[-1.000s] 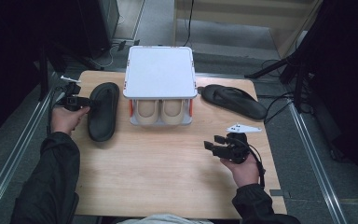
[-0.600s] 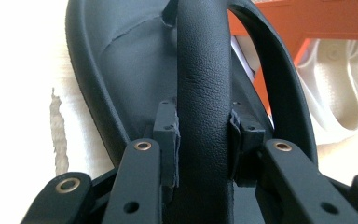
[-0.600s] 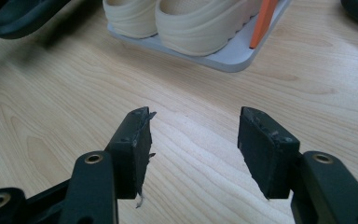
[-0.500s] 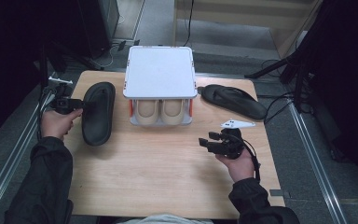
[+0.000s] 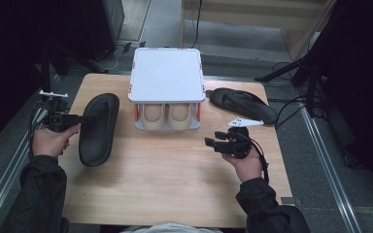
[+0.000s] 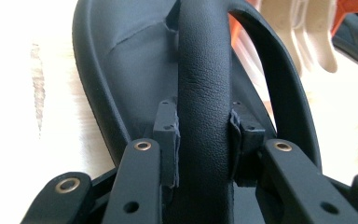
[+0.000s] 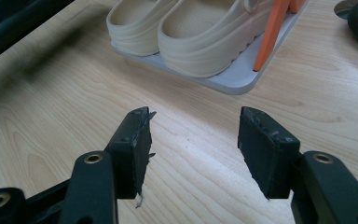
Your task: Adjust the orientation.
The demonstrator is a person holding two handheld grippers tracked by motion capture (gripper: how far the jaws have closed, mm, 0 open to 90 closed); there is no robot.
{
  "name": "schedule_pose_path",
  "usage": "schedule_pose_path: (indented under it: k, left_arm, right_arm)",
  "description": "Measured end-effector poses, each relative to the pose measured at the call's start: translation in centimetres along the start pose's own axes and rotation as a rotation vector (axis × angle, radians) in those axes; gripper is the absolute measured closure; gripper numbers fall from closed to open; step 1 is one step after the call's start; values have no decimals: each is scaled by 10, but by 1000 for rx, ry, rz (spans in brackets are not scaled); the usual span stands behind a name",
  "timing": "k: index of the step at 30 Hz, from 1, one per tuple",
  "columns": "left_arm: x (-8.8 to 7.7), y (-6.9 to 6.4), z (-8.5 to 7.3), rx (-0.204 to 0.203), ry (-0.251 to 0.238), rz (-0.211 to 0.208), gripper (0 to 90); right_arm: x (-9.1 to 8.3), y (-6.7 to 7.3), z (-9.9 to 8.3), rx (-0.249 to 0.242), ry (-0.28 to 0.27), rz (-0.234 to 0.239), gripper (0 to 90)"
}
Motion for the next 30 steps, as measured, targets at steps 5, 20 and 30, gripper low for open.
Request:
schedule_pose_path:
  k: [5, 20, 30]
  left_arm:
    - [-10, -11, -13, 8, -21, 12, 691]
    - [-28, -47, -62, 34, -27, 10, 690]
    - [-18, -87, -92, 68, 23, -99, 689]
  right_arm:
    - [0, -3, 5, -4, -10, -1, 449]
    - [-2, -11, 13, 23, -31, -4, 454]
    - [-3, -14, 13, 25, -32, -12, 454]
Point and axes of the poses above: each handheld gripper's, and its own axes: x roughly forward along the jaws, z roughly out of its top, y roughly to its left, the point moved 7 cm from there along x, roughly forward along the jaws, and after that the axes turned 8 degrees about z, right-handed, at the moved point
